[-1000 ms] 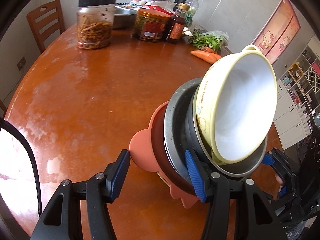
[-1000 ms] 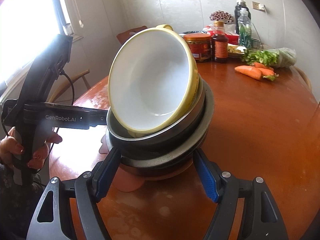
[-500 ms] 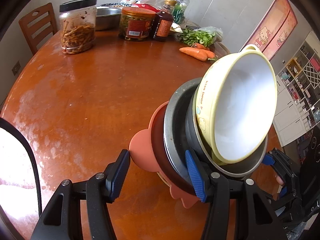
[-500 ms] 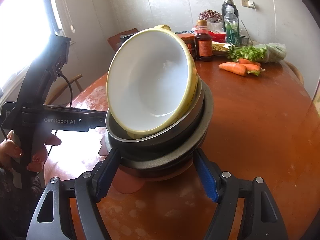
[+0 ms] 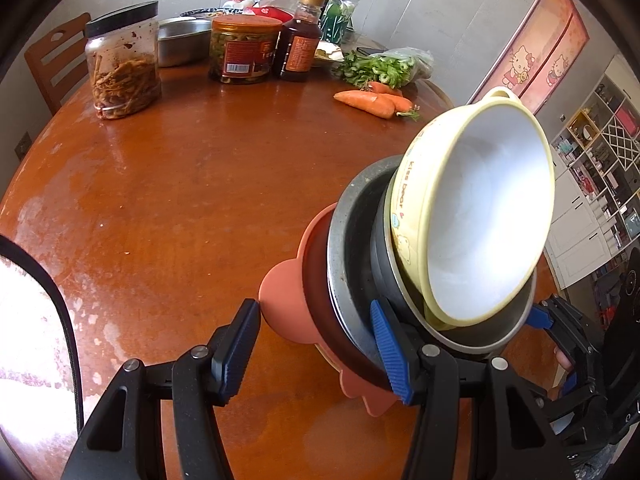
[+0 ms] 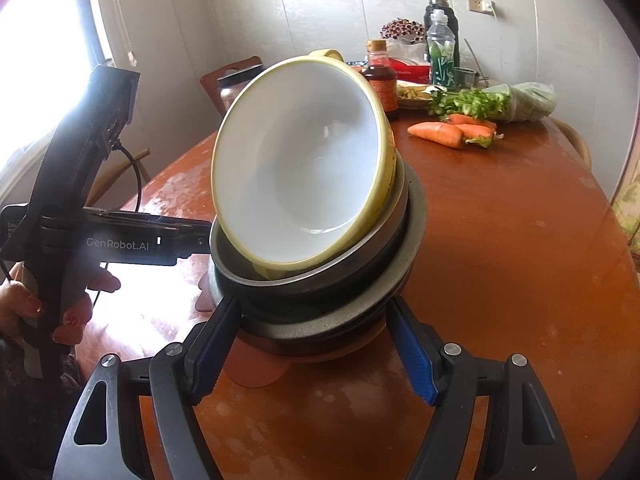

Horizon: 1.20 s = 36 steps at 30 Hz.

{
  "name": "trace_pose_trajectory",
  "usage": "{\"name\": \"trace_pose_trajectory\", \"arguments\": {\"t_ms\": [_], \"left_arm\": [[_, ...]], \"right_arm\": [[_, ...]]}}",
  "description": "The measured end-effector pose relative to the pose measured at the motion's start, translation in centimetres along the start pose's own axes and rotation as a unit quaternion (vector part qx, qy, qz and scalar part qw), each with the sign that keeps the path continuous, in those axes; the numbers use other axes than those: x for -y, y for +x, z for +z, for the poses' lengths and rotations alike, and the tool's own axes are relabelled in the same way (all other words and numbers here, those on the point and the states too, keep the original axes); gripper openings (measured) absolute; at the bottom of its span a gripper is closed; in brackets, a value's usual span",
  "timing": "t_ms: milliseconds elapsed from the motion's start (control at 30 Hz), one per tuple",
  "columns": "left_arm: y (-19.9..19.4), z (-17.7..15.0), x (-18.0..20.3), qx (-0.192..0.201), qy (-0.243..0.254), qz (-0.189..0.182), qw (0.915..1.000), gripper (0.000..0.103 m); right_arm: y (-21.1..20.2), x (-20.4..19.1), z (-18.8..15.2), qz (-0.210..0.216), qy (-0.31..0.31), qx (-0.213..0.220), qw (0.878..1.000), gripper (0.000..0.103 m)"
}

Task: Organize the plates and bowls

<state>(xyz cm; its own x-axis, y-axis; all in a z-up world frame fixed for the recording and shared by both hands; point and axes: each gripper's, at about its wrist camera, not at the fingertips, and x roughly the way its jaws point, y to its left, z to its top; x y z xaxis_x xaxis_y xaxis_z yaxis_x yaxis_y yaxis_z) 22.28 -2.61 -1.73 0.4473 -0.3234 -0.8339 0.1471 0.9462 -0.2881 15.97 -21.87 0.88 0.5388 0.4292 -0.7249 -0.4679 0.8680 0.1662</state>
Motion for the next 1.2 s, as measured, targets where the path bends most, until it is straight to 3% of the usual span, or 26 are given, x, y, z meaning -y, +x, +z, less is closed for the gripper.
{"name": "trace_pose_trajectory", "arguments": {"t_ms": [1200], "left_arm": [[-0.02,-0.89,1.06,0.009,0.007,0.004,0.9999,0.057]], "right_arm": [[-0.83,0.16,-0.57,-0.023,0.009,-0.003,1.000,0.077]]}}
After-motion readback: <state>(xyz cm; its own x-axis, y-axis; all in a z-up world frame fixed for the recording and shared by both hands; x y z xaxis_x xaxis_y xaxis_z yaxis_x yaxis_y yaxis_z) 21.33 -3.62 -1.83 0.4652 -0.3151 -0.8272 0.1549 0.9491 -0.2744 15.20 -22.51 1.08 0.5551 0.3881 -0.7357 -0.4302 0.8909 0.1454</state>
